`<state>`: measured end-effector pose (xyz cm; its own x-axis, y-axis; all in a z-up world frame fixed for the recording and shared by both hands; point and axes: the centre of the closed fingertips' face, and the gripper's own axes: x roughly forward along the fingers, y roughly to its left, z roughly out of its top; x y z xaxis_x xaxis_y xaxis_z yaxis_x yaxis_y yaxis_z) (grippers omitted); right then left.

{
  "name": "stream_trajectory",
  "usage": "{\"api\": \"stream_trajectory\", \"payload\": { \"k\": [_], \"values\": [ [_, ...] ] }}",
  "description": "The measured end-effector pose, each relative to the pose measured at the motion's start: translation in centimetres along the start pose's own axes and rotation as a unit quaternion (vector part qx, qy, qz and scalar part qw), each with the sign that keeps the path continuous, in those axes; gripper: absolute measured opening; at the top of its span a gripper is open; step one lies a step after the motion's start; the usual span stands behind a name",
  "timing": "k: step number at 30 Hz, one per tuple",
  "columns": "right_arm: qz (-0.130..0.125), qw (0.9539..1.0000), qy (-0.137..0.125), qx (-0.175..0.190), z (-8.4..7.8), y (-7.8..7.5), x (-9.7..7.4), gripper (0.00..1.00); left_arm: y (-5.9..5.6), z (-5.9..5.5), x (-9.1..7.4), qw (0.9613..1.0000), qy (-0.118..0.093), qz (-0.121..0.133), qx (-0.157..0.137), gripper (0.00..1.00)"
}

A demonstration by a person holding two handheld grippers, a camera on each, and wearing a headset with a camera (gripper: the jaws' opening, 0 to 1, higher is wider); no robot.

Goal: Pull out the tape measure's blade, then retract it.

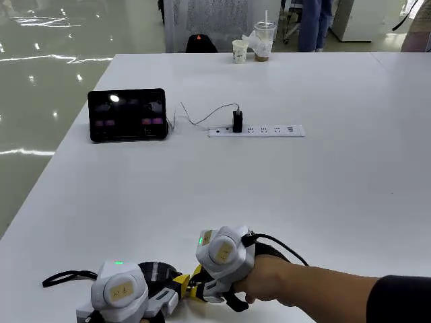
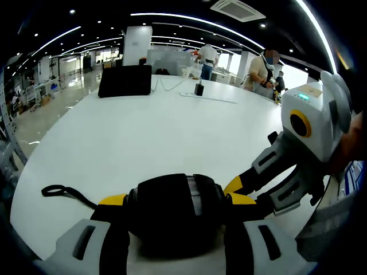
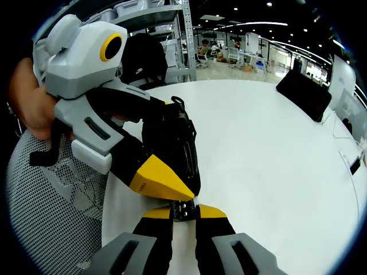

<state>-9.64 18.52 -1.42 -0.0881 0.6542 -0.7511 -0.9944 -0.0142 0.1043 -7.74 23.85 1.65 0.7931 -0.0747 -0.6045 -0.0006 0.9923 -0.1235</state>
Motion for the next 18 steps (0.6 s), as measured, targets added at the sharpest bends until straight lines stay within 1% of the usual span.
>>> {"api": "stream_trajectory", "payload": {
  "k": [5, 9, 11, 18],
  "values": [
    [0.001, 1.0, -0.001, 0.0, 0.3, 0.01, 0.31, 0.11, 0.03, -0.01, -0.01, 1.0, 0.0, 0.0, -0.001, 0.62],
    [0.003, 0.9999, 0.002, -0.012, 0.39, 0.03, 0.36, 0.11, 0.11, -0.03, 0.02, 1.0, 0.0, 0.0, -0.001, 0.62],
    [0.004, 1.0, 0.001, -0.007, 0.33, -0.05, 0.39, 0.11, 0.11, -0.03, 0.04, 1.0, 0.0, 0.0, -0.002, 0.62],
    [0.005, 0.9999, 0.0, -0.012, 0.48, 0.07, 0.49, 0.11, 0.1, -0.04, 0.02, 1.0, 0.0, -0.001, -0.002, 0.62]
  ]
}}
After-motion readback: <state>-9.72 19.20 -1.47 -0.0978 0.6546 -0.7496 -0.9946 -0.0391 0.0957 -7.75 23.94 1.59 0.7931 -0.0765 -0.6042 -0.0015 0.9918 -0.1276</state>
